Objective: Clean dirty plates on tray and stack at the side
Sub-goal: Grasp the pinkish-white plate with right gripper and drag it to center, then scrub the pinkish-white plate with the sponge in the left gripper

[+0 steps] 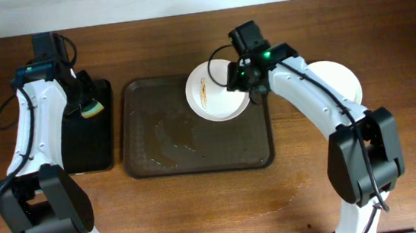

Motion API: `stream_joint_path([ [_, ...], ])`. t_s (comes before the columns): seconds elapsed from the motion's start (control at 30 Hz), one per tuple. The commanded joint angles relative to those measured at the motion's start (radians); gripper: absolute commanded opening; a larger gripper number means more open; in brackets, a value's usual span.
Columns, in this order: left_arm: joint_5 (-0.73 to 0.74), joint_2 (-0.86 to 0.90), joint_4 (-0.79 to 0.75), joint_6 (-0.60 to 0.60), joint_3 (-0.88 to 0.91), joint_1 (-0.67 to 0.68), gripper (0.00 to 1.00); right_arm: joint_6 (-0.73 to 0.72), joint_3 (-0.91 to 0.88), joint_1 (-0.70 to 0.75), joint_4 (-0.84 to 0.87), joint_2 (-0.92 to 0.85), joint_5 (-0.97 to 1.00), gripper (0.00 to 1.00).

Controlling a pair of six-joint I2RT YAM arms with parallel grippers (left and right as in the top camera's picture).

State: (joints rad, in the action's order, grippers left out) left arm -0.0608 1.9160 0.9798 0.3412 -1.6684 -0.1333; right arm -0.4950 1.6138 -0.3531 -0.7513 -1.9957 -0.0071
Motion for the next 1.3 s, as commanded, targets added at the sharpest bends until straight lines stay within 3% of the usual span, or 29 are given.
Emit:
stream_joint_path([
  [0.0,-0.009,0.003,-0.005,0.002,-0.013,-0.001,0.01,0.126,0.008,0.037,0.042,-0.085,0.008,0.62],
  [0.1,-0.008,0.003,-0.006,0.003,-0.013,-0.001,0.01,0.171,0.008,0.042,0.058,-0.172,-0.029,0.62],
  [0.17,-0.008,0.003,-0.006,0.003,-0.013,-0.001,0.01,0.176,0.008,0.04,0.078,-0.207,-0.076,0.54],
  [0.2,-0.008,0.003,-0.006,0.003,-0.013,-0.001,0.01,0.173,0.008,0.04,0.086,-0.216,-0.096,0.45],
  [0.23,-0.008,0.003,-0.005,0.003,-0.013,-0.001,0.01,0.172,0.008,0.04,0.086,-0.216,-0.114,0.26],
  [0.3,-0.008,0.003,-0.005,0.003,-0.013,-0.001,0.01,0.146,0.008,0.036,0.073,-0.216,-0.161,0.08],
  [0.33,-0.008,0.003,-0.005,0.003,-0.013,-0.001,0.01,0.136,0.008,0.031,0.051,-0.216,-0.184,0.04],
  [0.53,-0.008,0.003,-0.005,0.003,-0.013,-0.001,0.01,-0.046,0.008,-0.08,-0.129,-0.216,-0.215,0.04],
  [0.57,-0.008,0.003,-0.005,0.003,-0.013,-0.001,0.01,-0.046,0.008,-0.089,-0.119,-0.216,-0.214,0.08],
  [0.6,-0.008,0.003,-0.005,0.003,-0.013,-0.001,0.01,-0.046,0.008,-0.093,-0.093,-0.216,-0.216,0.28],
  [0.7,-0.007,0.003,-0.004,0.003,-0.013,-0.001,0.01,-0.045,0.008,-0.08,-0.041,-0.216,-0.214,0.39],
  [0.77,0.005,0.003,0.003,0.002,-0.013,-0.001,0.01,-0.023,0.008,-0.069,0.0,-0.216,-0.214,0.35],
  [0.8,0.049,0.003,0.004,0.002,-0.007,0.0,0.01,-0.014,0.008,-0.065,0.011,-0.216,-0.214,0.18],
  [0.87,0.102,0.003,0.002,0.002,0.013,0.0,0.01,-0.014,0.007,-0.066,0.011,-0.22,-0.214,0.04],
  [1.0,0.151,0.003,-0.029,0.0,0.082,0.028,0.0,-0.037,0.006,-0.077,0.01,-0.236,-0.218,0.04],
  [1.2,0.155,0.003,-0.202,-0.15,0.167,0.2,0.01,-0.062,0.006,-0.114,-0.005,-0.239,-0.218,0.04],
  [1.27,0.196,0.005,-0.278,-0.25,0.185,0.258,0.0,-0.06,0.006,-0.125,-0.007,-0.239,-0.217,0.04],
])
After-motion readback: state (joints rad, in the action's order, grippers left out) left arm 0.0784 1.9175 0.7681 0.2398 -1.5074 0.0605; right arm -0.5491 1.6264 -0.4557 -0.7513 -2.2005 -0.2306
